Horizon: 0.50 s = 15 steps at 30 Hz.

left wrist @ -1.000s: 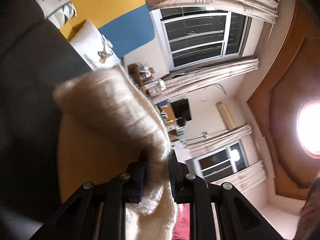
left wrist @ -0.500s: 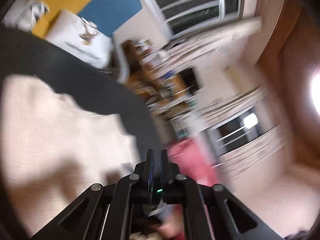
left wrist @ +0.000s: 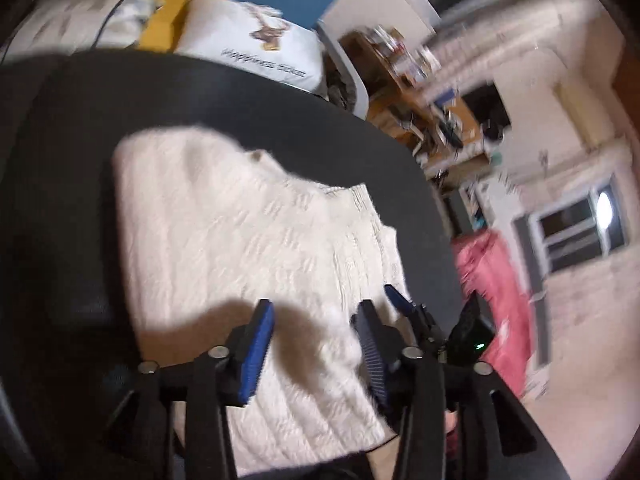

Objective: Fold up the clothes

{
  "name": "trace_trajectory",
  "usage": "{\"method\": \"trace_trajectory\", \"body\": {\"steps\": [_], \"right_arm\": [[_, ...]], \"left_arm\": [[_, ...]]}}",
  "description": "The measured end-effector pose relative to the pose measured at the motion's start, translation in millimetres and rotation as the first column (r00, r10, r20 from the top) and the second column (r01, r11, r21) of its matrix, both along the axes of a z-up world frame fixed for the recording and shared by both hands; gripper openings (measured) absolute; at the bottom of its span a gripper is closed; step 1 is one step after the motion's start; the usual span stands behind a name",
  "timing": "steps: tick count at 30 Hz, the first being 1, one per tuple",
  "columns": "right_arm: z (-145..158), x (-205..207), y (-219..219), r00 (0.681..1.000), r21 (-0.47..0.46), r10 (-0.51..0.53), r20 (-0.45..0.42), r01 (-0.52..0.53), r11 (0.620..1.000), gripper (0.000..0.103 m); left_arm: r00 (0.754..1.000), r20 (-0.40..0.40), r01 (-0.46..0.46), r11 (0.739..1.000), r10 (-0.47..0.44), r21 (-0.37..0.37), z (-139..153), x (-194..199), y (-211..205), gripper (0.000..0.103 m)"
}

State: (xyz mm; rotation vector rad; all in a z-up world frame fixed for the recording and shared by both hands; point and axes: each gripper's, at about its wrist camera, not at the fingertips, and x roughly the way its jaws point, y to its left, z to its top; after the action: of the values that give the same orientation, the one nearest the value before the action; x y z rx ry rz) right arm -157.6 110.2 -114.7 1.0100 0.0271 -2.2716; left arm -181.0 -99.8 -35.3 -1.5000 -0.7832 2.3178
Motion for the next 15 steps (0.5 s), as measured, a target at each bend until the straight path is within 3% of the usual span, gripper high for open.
{"method": "trace_trajectory", "body": {"steps": [4,8,12,14,15], "right_arm": [[4.4,4.9,-4.2,0.999,0.025,0.009,-0.031,-0.008,1.0,0.103],[11.2,17.2,-1.6,0.996,0.022,0.033,-0.079,-0.031,0.999,0.103],[29.6,30.5,3.2,0.986,-0.006,0.084,-0.148,-0.085,0.996,0.103],[39.7,37.7,0.4,0.972,-0.045,0.187,-0.14,-0.195,0.98,0.103],[43.5,41.2,-2.1,0.955,-0.097,0.277,-0.105,-0.287,0.953,0.103]], "left_arm": [[0.993,0.068,0.108,0.988,-0.101,-0.112,5.0,-22.7,17.6,0.054],[0.972,0.136,0.216,0.953,-0.19,-0.212,1.2,-40.2,42.4,0.06],[0.957,0.201,0.255,0.935,-0.208,-0.247,-13.6,-49.6,60.0,0.063],[0.954,0.226,0.255,0.932,-0.199,-0.256,-17.7,-52.6,62.3,0.063],[0.952,0.233,0.257,0.93,-0.198,-0.261,-17.8,-53.7,62.6,0.063]]}}
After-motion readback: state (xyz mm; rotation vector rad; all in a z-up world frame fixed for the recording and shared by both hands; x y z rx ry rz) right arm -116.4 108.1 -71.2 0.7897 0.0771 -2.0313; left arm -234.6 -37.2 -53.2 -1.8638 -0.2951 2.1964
